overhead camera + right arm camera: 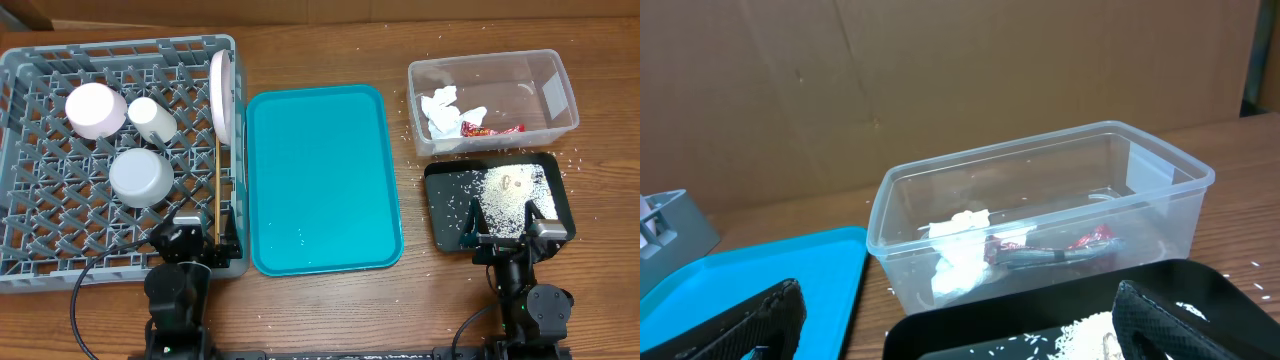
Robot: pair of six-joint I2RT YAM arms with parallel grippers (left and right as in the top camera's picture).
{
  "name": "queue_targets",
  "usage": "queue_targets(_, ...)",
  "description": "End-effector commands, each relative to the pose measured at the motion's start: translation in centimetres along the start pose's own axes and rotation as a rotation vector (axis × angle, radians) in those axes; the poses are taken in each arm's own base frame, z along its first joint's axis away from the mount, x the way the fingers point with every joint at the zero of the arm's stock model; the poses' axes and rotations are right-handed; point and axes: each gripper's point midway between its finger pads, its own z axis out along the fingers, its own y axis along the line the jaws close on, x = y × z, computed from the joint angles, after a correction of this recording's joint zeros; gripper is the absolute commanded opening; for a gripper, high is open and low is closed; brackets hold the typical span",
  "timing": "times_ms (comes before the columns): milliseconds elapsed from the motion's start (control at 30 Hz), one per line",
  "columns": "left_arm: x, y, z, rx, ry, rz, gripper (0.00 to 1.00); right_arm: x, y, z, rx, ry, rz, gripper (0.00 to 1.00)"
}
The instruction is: Sort waste into correct bins and load items into the dishwasher
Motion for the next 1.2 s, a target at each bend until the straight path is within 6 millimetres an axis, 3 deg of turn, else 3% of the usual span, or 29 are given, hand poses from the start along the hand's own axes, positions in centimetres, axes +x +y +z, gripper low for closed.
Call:
queue_targets(0,0.3,-0.4,-0.4,-0.005,0.001,0.064,1.00,0.1,-0.2,0.0,0.008,-0.008,-0.004,1.00)
queue_targets(167,1.3,-0.8,-1.1,-0.019,0.032,0.085,1.00,0.1,-0.2,0.0,0.008,-0.008,-0.004,1.00)
queue_targets(333,-0.7,-1.0,-1.7,-0.009,-0.058,0.086,1.00,0.1,-0.2,0.0,0.008,-0.008,-0.004,1.00)
queue_targets(767,-1.5,-0.7,-1.9,-0.011,-0.094,0.057,1.00,0.1,-0.2,0.0,0.008,-0.008,-0.004,1.00)
queue_targets(1167,-3.4,-0.5,-2.8,-0.022,-0.184,0.052,1.00,0.1,-0.2,0.0,0.008,-0.008,-0.004,1.00)
